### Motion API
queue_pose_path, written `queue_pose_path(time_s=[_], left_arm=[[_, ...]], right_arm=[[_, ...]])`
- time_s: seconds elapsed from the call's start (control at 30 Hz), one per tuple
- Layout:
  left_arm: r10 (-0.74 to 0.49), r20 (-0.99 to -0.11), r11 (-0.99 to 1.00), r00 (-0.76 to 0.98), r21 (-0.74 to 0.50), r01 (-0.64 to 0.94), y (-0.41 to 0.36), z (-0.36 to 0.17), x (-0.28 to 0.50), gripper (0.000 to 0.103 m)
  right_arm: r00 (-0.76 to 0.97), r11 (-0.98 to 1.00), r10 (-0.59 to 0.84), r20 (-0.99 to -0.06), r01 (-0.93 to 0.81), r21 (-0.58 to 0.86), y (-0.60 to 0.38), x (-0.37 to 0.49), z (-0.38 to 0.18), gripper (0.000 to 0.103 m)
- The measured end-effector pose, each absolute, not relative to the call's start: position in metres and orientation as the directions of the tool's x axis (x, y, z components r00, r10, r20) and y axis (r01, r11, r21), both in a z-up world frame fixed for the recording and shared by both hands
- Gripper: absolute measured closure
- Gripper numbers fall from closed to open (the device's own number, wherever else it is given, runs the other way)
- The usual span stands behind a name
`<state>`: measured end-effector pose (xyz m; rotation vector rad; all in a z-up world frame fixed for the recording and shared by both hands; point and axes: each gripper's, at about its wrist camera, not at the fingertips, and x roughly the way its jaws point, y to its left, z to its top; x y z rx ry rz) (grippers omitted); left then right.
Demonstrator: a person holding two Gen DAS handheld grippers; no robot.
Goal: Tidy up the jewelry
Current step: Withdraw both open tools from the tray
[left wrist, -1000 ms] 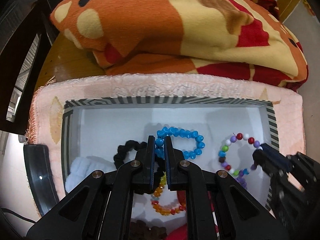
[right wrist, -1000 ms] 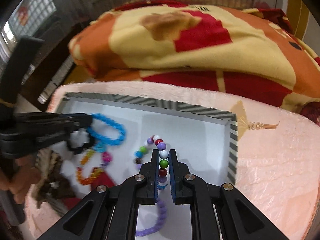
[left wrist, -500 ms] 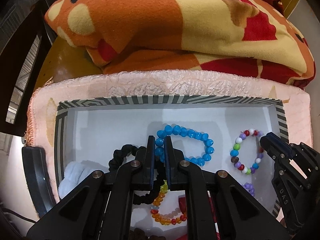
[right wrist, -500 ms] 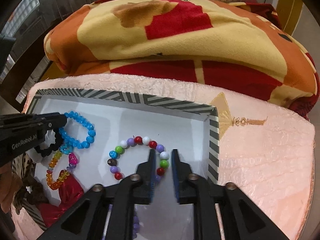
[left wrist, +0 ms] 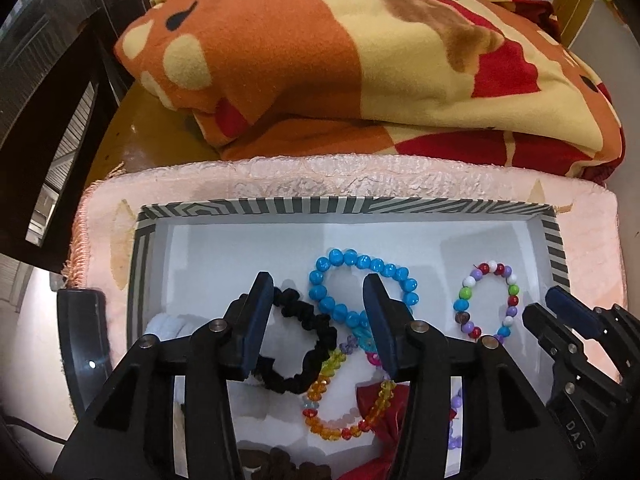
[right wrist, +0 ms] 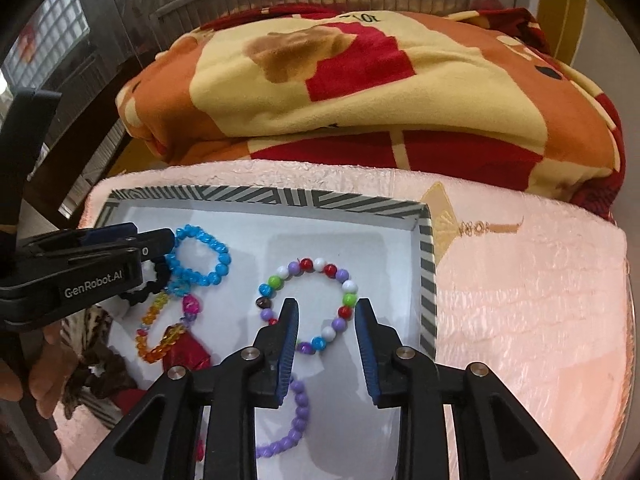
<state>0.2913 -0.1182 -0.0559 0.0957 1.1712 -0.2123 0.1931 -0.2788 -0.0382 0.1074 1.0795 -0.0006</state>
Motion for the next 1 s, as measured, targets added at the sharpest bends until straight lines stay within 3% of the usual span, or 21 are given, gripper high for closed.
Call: queue_pose_path(time_s=[0.4, 1.0], left_arm=[[-0.106, -0.890, 0.973, 0.443, -0.001, 0.230, -0.122, -0.024, 0.253, 0.056], [-0.077, -0.876, 0.980, 0.475, 0.022, 0.200, -0.101, -0.013, 0.203, 0.056]], right_arm=[[0.504, 0.990, 0.075, -0.860, 0.063, 0.124, -0.273, 0.161, -0.015, 0.066], [0.518, 0.992, 0.063, -0.853, 0.063, 0.111, -0.258, 0.115, 0.000, 0.064]])
